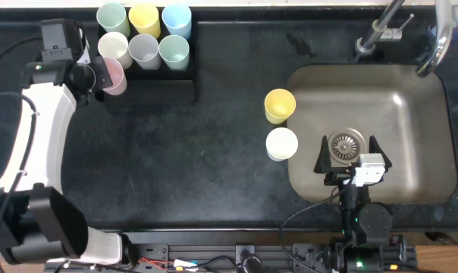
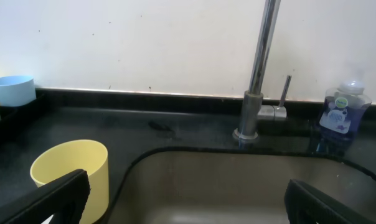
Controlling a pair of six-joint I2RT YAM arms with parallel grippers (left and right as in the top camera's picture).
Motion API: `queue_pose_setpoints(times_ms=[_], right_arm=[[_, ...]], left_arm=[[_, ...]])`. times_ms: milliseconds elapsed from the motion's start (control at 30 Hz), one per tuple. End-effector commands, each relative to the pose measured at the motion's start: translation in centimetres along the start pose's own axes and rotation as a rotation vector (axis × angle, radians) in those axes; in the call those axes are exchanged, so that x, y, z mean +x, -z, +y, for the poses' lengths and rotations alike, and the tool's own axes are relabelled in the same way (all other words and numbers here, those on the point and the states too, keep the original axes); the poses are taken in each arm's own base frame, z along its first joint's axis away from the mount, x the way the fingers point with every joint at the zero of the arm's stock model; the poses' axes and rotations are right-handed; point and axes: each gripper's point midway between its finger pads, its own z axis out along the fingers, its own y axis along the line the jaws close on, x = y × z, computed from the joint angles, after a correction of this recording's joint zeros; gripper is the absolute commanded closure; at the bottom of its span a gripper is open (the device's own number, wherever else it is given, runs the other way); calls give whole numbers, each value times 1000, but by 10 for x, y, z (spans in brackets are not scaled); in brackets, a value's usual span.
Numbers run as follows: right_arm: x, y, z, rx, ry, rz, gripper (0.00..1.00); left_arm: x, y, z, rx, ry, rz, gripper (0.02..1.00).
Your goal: Store Cups
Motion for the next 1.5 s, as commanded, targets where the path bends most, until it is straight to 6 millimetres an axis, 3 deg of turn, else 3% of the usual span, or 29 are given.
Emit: queue_pose_setpoints(times_ms=[33, 733, 1000, 1500], right_arm=[[5, -1, 0, -4, 3, 6, 7], [5, -1, 0, -4, 3, 6, 5], [5, -1, 0, -4, 3, 6, 5], [5, -1, 0, -4, 3, 6, 5]], left_arm=[[5, -15, 2, -8, -22, 26, 982], [9, -49, 12, -29, -32, 68, 982], [5, -51, 22, -18, 0, 60, 982], [10, -61, 10, 52, 5, 86, 982]])
